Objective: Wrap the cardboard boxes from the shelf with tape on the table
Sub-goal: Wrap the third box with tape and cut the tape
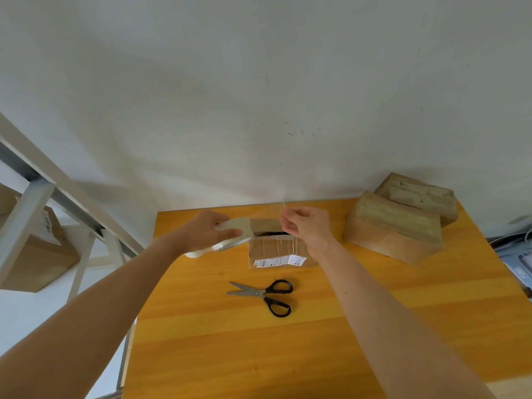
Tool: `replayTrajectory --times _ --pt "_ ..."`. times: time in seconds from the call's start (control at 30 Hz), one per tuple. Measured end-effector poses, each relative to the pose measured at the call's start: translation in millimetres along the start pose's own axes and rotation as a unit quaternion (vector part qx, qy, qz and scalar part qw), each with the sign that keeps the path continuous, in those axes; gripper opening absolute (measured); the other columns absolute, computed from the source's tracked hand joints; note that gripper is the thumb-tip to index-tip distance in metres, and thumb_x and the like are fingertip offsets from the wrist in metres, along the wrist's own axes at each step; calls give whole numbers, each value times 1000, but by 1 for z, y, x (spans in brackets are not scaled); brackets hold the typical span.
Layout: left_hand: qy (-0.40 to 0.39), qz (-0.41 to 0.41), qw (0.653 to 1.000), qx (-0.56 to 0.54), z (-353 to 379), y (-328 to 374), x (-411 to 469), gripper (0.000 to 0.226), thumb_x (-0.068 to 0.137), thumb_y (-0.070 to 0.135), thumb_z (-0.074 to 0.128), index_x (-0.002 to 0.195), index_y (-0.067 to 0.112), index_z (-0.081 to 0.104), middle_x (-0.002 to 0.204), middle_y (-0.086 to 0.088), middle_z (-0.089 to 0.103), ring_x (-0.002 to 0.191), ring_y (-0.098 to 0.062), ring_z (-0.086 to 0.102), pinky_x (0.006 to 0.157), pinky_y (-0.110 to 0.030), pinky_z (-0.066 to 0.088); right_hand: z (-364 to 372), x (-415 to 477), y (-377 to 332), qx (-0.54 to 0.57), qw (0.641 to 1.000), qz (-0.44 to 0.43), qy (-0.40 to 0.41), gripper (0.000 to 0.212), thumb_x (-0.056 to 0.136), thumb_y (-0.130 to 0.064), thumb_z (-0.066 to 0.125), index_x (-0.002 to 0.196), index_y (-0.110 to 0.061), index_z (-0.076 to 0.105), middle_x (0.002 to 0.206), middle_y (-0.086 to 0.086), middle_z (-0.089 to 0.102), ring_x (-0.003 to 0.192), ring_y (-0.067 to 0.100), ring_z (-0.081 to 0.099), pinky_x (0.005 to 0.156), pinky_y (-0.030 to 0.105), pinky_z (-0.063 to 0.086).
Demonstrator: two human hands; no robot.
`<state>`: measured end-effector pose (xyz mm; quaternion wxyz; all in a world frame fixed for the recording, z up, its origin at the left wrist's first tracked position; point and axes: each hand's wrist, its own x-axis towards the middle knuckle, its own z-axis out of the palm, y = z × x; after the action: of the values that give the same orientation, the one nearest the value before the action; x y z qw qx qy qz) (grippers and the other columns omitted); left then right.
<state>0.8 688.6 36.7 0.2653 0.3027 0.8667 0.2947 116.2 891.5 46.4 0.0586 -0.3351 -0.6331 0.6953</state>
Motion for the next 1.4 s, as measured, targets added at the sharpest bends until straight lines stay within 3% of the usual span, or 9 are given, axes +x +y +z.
replayTrajectory --times 0.07,0.17,0.27,0.47,0.6,0.67,0.9,1.17,1.4 --pt "20 -14 1000 6 1 0 2 44 83 48 63 74 5 66 64 -8 53 58 -16 44 55 -28 29 1 -1 1 1 1000 -4 -1 8 85 -8 67 83 -15 69 82 6 71 81 17 70 82 31 57" --pt "11 -12 1000 -1 0 4 5 49 77 56 66 75 8 67 62 -4 55 55 -14 46 54 -26 32 -2 2 1 21 999 5 24 8 85 -7 66 83 -13 68 82 6 70 78 16 68 80 30 58" --pt "23 -19 999 12 -2 1 7 41 80 53 66 59 19 57 54 3 50 51 -12 45 52 -22 31 -6 6 2 23 999 6 42 5 85 -6 67 86 -10 69 82 6 69 75 15 68 74 26 58" --pt "42 -49 998 8 1 -12 9 41 81 50 67 50 26 52 46 10 47 44 -7 44 48 -21 31 -19 10 6 5 999 12 50 5 84 -8 69 82 -12 69 83 8 70 79 17 69 72 25 59" --pt "10 -30 999 -29 4 -20 12 42 79 51 64 51 23 52 43 10 45 42 -5 41 48 -22 29 -27 12 13 25 996 37 72 3 83 -7 69 84 -10 69 84 8 69 83 19 68 77 30 58" --pt "9 -36 999 -1 5 -23 17 43 84 43 66 52 21 49 47 8 41 46 -10 39 49 -24 27 -25 11 16 29 996 48 72 4 83 -7 69 86 -8 68 85 9 69 82 19 68 78 31 58" --pt "12 -16 997 75 4 -7 25 51 83 46 66 51 18 37 49 5 31 47 -13 29 50 -26 23 -24 9 27 79 990 63 101 10 83 -4 69 93 -2 68 84 10 69 77 17 68 76 31 59" --pt "4 -8 1000 29 6 -4 26 45 85 39 65 50 21 44 48 6 37 46 -10 33 48 -20 23 -33 13 26 87 987 59 121 8 83 -5 68 92 -3 68 86 10 68 80 18 67 72 26 59" --pt "6 -14 998 53 4 -1 30 36 85 46 63 58 22 55 55 4 52 50 -13 48 49 -20 32 -35 22 31 17 991 26 130 7 83 -10 71 90 -6 70 80 6 70 73 13 68 70 24 58"
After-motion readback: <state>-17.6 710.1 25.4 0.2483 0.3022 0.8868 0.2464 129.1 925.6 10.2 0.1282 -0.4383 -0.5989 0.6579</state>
